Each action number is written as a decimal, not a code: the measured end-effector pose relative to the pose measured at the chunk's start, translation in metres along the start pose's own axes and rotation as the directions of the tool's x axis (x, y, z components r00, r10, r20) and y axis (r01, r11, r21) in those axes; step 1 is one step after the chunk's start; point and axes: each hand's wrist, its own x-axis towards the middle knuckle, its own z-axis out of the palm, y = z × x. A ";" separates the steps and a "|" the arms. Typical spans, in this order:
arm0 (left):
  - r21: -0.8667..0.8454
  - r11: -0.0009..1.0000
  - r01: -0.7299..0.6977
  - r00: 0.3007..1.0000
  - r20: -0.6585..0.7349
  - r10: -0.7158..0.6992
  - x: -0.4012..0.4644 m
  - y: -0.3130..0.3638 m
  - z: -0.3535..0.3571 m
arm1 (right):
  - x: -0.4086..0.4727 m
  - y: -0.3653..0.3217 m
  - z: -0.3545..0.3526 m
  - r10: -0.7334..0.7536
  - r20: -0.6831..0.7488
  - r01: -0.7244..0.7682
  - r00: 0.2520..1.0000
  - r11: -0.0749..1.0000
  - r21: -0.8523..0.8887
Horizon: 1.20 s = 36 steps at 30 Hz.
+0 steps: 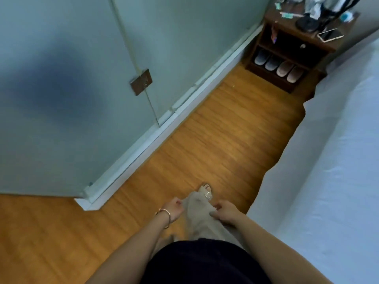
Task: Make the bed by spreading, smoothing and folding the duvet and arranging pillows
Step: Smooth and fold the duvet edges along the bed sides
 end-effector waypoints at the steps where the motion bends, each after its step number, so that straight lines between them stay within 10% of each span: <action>1: 0.027 0.999 -0.021 1.000 -0.006 0.021 0.008 0.032 -0.013 | 0.010 -0.005 -0.032 0.005 -0.037 -0.005 0.999 1.000 0.013; 12: 0.330 0.913 -0.239 0.970 0.113 0.214 0.135 0.334 -0.073 | 0.093 0.002 -0.268 0.238 -0.249 -0.089 0.939 0.865 0.494; 19: 0.762 0.510 -0.399 0.917 0.315 0.247 0.242 0.538 -0.108 | 0.145 0.015 -0.405 0.388 -0.186 -0.204 0.903 0.767 0.608; 29: 0.725 0.346 -0.595 0.803 0.525 0.281 0.293 0.790 -0.050 | 0.164 0.008 -0.569 0.600 -0.185 -0.103 0.778 0.413 0.905; 36: 0.689 0.285 -0.667 0.745 0.614 0.261 0.337 0.905 0.023 | 0.206 0.096 -0.667 0.655 -0.115 -0.198 0.747 0.384 0.902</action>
